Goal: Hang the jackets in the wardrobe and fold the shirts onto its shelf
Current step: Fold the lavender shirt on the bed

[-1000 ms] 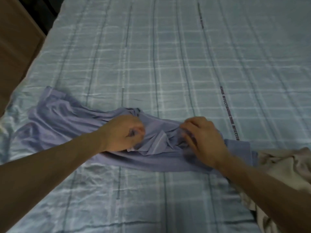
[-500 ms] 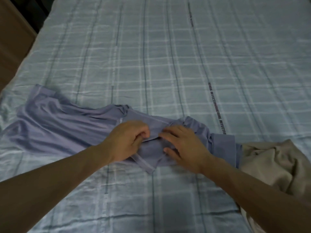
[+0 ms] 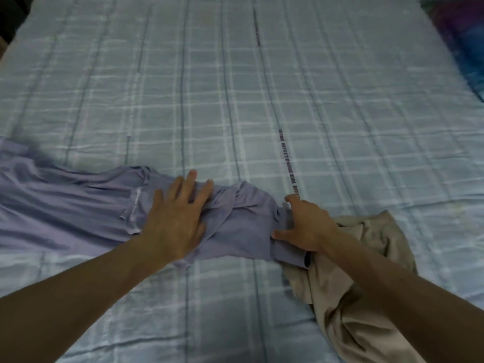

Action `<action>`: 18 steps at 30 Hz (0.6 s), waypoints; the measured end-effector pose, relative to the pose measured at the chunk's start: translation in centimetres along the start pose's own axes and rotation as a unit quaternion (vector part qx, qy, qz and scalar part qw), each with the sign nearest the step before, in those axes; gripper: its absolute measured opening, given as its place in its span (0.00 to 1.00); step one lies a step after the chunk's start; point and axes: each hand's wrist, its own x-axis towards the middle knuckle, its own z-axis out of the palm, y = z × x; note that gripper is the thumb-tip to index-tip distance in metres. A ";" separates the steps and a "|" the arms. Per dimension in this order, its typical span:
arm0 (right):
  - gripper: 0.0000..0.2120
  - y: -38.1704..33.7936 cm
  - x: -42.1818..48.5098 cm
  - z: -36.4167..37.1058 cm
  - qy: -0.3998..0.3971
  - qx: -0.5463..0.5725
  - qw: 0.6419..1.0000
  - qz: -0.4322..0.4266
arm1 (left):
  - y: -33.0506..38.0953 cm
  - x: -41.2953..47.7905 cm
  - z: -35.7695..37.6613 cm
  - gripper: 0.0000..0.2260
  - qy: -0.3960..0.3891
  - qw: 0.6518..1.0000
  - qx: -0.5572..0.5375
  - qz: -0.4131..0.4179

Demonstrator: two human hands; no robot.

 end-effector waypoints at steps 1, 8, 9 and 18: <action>0.38 0.0 0.2 0.1 0.001 0.013 1.000 0.001 | 0.0 -0.2 0.5 0.41 -0.029 0.999 0.020 -0.007; 0.13 -0.4 0.9 -1.2 0.008 0.080 0.993 -0.084 | 0.5 -0.3 1.0 0.35 -0.180 0.983 0.019 -0.023; 0.14 -0.6 0.8 -1.7 0.008 0.092 0.991 -0.094 | 0.7 -0.3 0.4 0.35 -0.186 0.982 0.017 -0.025; 0.08 -9.3 -0.3 -6.2 -0.008 0.239 0.968 -0.078 | -0.6 -2.2 -3.5 0.23 0.060 0.939 -0.334 -0.052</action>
